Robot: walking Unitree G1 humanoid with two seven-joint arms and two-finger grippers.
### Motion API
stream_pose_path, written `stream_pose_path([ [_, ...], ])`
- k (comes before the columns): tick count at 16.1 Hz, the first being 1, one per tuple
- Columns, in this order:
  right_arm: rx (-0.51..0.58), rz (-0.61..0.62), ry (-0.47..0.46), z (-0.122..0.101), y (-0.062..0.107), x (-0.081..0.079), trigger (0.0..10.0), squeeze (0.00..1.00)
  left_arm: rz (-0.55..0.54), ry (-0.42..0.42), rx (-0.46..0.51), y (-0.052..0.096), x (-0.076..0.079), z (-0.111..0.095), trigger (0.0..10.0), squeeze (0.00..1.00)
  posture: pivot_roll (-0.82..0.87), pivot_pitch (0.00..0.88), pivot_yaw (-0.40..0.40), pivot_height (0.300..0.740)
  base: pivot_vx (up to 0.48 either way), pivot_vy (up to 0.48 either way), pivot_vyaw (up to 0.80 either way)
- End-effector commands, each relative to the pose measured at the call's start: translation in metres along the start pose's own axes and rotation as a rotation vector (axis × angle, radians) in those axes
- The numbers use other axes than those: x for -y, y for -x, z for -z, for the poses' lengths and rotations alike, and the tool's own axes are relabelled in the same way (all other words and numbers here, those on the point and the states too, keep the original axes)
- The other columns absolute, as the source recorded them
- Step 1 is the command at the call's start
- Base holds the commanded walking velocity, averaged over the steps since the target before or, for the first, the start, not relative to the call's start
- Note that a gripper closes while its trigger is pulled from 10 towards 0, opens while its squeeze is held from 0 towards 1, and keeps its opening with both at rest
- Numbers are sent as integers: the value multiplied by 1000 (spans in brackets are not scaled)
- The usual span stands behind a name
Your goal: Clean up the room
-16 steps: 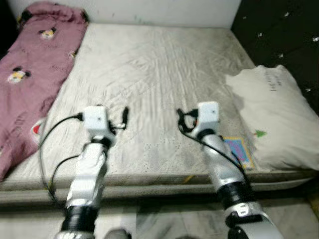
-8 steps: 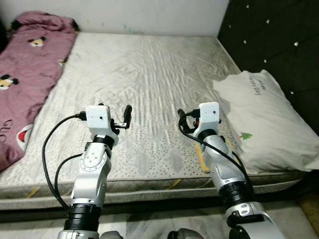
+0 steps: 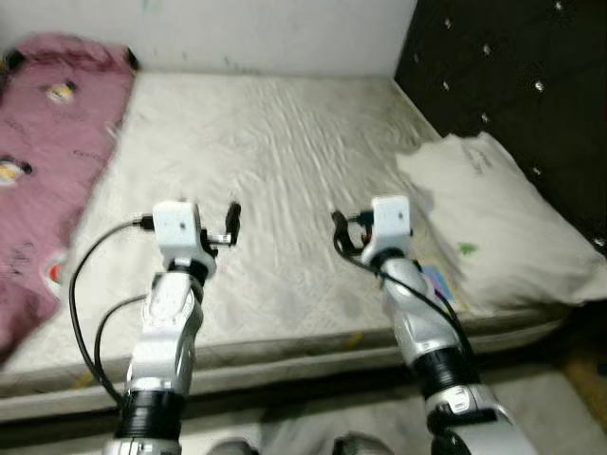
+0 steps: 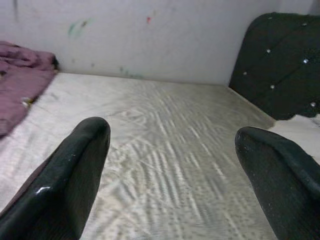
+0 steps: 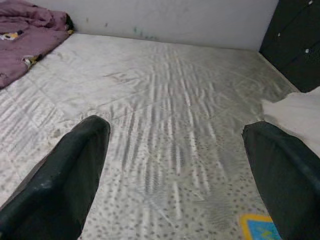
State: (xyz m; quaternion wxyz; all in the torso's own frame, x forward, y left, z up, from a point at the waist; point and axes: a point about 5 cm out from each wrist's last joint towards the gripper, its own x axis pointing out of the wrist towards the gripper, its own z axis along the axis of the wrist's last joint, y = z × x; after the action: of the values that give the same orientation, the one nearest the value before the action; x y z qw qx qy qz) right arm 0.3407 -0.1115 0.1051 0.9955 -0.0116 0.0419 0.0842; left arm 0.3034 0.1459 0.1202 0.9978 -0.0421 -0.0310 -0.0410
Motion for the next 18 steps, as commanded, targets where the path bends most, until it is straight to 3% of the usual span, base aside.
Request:
stream_pose_path([
  [1,-6,26,7,1,1,10,10000,0,16,12,-3,-2,8,0,10000,0,91,0,-45,740,0,480,0],
  [4,-8,24,9,2,1,10,10000,0,21,12,0,-2,9,0,10000,0,89,0,-44,740,0,480,0],
  [12,-18,10,15,4,2,8,10000,0,33,17,17,-1,12,-1,10000,0,91,0,-47,740,0,0,0],
  [18,-22,9,17,5,2,8,10000,0,31,34,11,-1,13,0,10000,0,89,0,-46,740,0,479,0],
])
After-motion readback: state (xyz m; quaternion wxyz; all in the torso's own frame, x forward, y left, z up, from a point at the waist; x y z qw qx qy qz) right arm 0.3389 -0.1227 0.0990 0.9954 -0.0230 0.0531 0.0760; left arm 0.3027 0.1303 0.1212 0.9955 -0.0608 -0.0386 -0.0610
